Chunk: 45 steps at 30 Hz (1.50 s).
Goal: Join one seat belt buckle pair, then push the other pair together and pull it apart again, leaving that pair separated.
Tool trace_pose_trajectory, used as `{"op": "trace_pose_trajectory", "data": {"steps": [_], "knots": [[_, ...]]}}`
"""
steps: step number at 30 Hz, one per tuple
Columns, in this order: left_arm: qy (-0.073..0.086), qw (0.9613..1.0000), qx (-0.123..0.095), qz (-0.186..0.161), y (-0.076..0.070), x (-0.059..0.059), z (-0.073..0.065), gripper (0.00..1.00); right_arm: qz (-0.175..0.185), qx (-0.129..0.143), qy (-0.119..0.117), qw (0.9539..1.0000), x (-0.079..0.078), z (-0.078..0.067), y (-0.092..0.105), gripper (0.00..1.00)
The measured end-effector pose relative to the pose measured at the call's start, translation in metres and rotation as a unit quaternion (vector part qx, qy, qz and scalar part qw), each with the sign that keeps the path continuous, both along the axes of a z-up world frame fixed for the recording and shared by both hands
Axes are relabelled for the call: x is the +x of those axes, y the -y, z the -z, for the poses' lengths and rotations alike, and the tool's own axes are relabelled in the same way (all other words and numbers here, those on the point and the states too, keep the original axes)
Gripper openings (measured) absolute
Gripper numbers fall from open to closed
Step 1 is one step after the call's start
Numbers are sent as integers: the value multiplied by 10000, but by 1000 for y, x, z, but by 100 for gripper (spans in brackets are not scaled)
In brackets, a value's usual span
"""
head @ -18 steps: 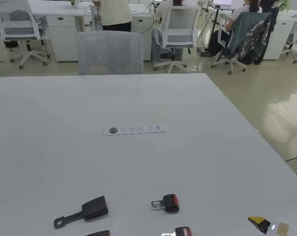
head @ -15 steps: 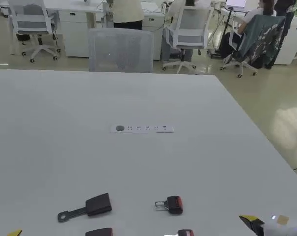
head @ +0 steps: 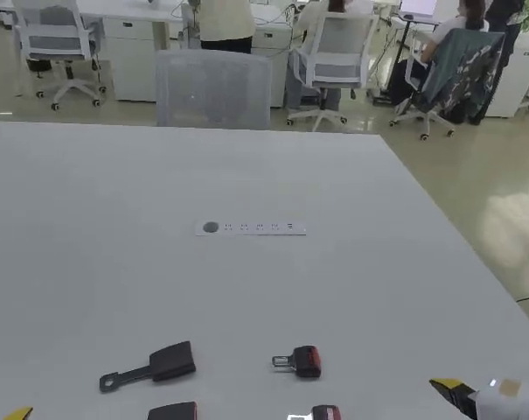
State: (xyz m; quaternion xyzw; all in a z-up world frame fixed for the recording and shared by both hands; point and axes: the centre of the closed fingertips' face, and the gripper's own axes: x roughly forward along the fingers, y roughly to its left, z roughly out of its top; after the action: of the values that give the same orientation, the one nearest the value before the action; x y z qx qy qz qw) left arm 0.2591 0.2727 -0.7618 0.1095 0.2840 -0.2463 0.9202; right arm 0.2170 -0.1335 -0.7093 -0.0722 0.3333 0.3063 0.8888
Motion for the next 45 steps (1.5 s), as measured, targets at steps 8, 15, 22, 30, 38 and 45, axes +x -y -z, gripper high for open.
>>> {"op": "trace_pose_trajectory", "data": {"steps": [8, 15, 22, 30, 38, 45], "knots": [[-63, 10000, 5, 72, 3, -2, 2, 99, 22, -22, -60, 10000, -4, 1, 0, 94], [-108, 9998, -17, 135, 5, -3, 3, 99, -29, -54, -88, 9999, -8, 5, -2, 96], [-104, 9995, 34, 312, 10, -5, 4, 97, 134, 294, -99, 9994, -4, -2, -6, 98], [-167, 9969, -287, 718, 30, -11, 4, 96, -135, 157, -158, 9997, -7, 1, -16, 97], [-41, 9972, -248, 709, 29, -9, -1, 90, -214, 63, -130, 9997, -11, 1, -16, 89], [-180, 9965, -279, 765, 30, -13, 4, 90, -301, -101, -161, 9994, -15, 3, -14, 84]]}}
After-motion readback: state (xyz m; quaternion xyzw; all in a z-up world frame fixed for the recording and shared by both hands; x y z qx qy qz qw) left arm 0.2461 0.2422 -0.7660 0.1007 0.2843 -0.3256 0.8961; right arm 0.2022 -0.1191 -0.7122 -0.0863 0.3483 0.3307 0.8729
